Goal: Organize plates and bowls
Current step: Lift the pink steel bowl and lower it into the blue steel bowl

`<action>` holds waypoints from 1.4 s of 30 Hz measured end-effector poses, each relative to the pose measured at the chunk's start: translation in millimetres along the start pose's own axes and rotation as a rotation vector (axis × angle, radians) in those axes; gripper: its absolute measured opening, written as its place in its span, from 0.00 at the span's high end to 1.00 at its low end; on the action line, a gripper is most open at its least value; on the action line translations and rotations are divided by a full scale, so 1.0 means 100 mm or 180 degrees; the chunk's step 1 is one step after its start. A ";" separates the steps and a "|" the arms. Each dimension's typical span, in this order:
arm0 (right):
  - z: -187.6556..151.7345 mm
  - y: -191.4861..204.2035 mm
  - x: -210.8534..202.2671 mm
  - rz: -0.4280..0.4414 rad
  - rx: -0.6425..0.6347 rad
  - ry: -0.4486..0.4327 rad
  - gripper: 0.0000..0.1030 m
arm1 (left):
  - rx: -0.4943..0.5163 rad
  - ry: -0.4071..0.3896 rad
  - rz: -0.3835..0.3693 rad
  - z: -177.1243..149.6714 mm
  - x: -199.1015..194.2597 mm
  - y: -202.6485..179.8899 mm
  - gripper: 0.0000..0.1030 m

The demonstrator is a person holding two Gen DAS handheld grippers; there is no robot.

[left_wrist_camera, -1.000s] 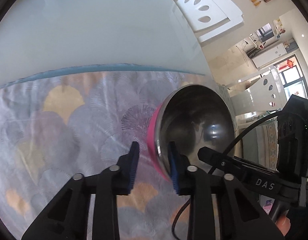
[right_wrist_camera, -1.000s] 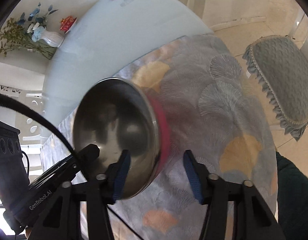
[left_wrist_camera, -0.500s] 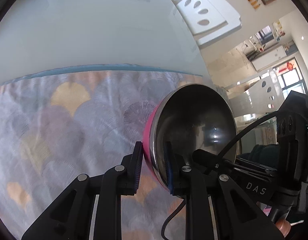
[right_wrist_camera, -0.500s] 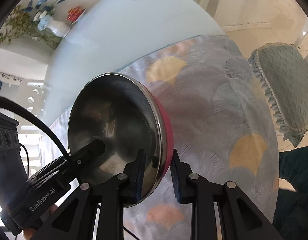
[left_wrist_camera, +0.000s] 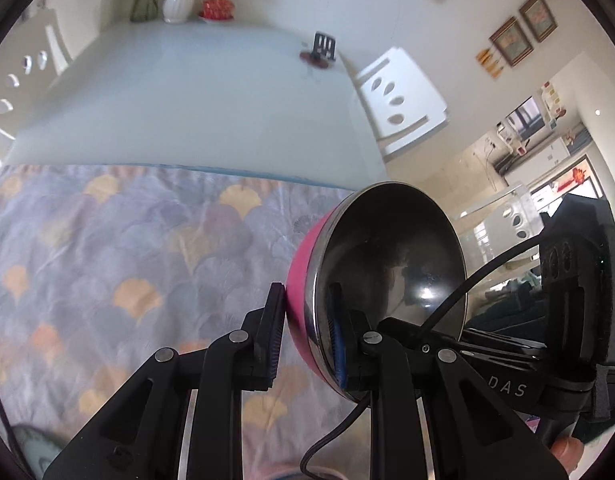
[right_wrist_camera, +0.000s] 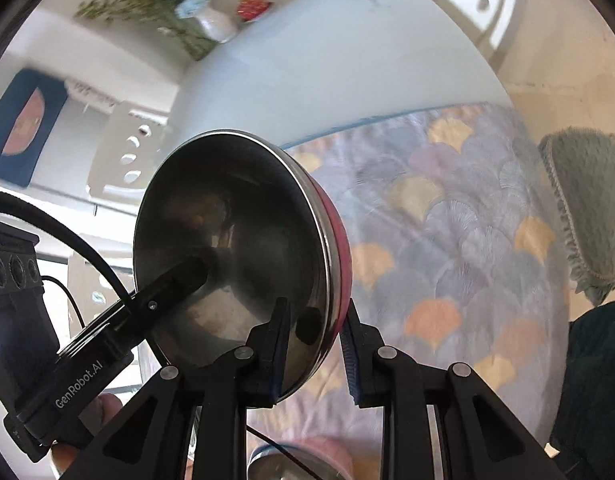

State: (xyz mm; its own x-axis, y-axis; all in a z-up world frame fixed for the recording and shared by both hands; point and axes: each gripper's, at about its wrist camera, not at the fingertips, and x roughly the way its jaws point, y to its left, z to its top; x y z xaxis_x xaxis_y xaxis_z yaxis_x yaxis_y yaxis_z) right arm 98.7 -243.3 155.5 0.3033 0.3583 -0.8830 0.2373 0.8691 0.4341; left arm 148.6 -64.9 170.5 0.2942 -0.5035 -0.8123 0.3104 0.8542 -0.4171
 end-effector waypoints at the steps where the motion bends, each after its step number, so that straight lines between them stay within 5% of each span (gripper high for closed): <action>1: -0.10 0.10 -0.09 -0.0031 -0.0050 -0.0023 0.77 | 0.0010 -0.0025 -0.0004 -0.06 -0.09 -0.01 0.83; 12: -1.16 0.55 -0.50 -0.0160 -0.0103 -0.0082 0.75 | -0.0001 0.0008 -0.0148 -0.92 -0.85 0.07 0.83; 22: -2.07 0.38 -0.23 -0.0188 0.0177 0.0254 0.75 | 0.0075 0.0344 -0.0093 -1.67 -0.82 0.14 0.83; 42: -2.36 0.04 0.23 -0.0250 0.0430 0.0541 0.75 | 0.0156 0.0752 0.0009 -2.03 -0.26 0.22 0.83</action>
State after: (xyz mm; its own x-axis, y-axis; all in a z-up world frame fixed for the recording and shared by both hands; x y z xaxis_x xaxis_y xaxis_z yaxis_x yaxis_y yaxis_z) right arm -111.4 -150.5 94.8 0.1219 0.3535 -0.9275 0.3789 0.8471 0.3727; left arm -35.8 -6.6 99.1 0.0773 -0.4520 -0.8887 0.3551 0.8454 -0.3990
